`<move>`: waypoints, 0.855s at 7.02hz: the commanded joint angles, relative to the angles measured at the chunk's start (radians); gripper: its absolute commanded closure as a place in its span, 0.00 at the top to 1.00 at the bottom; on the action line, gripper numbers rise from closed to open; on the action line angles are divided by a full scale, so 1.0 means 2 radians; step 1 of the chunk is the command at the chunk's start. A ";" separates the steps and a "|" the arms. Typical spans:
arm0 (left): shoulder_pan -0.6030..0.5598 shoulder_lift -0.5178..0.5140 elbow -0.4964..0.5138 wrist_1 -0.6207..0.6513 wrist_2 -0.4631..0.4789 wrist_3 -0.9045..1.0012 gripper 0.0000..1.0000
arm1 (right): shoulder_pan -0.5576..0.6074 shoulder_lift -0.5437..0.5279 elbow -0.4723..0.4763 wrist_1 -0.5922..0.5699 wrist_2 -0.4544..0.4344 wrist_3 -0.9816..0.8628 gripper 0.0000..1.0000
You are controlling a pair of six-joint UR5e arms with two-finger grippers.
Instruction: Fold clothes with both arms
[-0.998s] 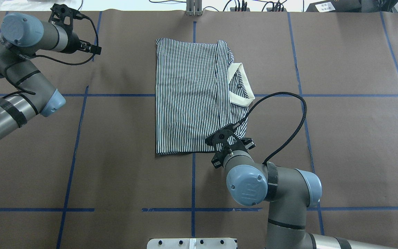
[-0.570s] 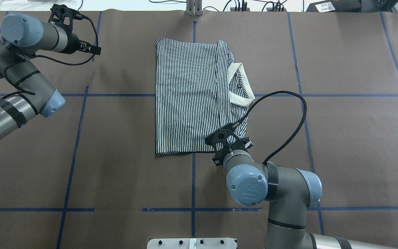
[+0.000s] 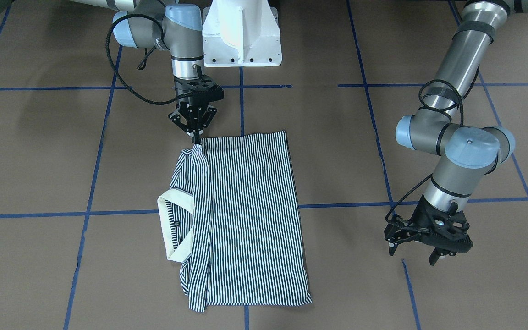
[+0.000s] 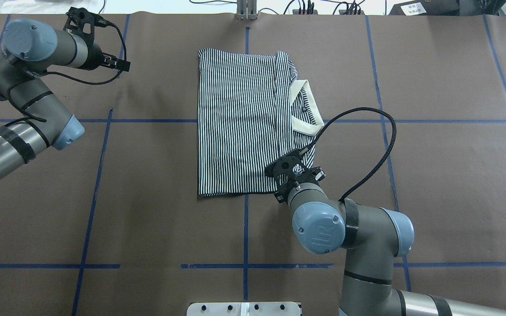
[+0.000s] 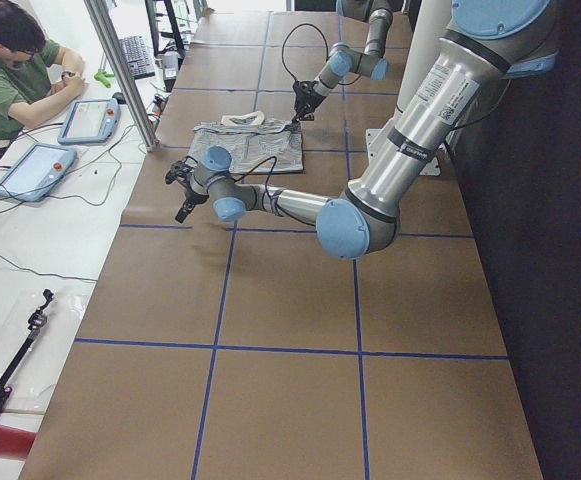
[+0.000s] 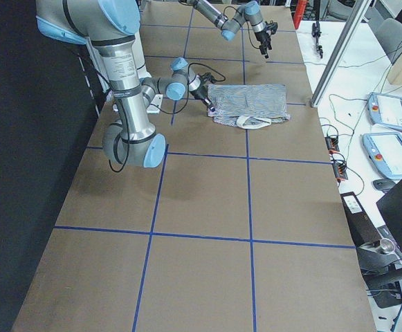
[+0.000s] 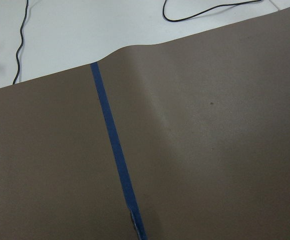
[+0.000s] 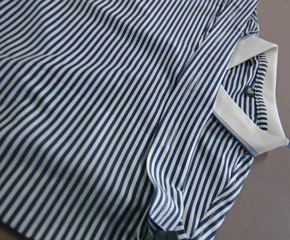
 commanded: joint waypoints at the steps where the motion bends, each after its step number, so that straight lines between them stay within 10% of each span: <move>1: 0.004 0.000 0.000 -0.001 0.000 -0.005 1.00 | 0.001 -0.043 0.028 0.002 0.000 0.006 0.00; 4: 0.006 0.000 0.000 -0.001 0.000 -0.005 1.00 | -0.018 -0.088 0.059 0.001 0.001 0.071 0.00; 5: 0.006 0.000 0.000 -0.001 0.001 -0.005 1.00 | -0.023 -0.088 0.058 0.001 0.001 0.096 0.16; 6: 0.006 -0.001 0.000 -0.001 0.000 -0.005 1.00 | -0.025 -0.087 0.054 0.001 0.001 0.102 0.85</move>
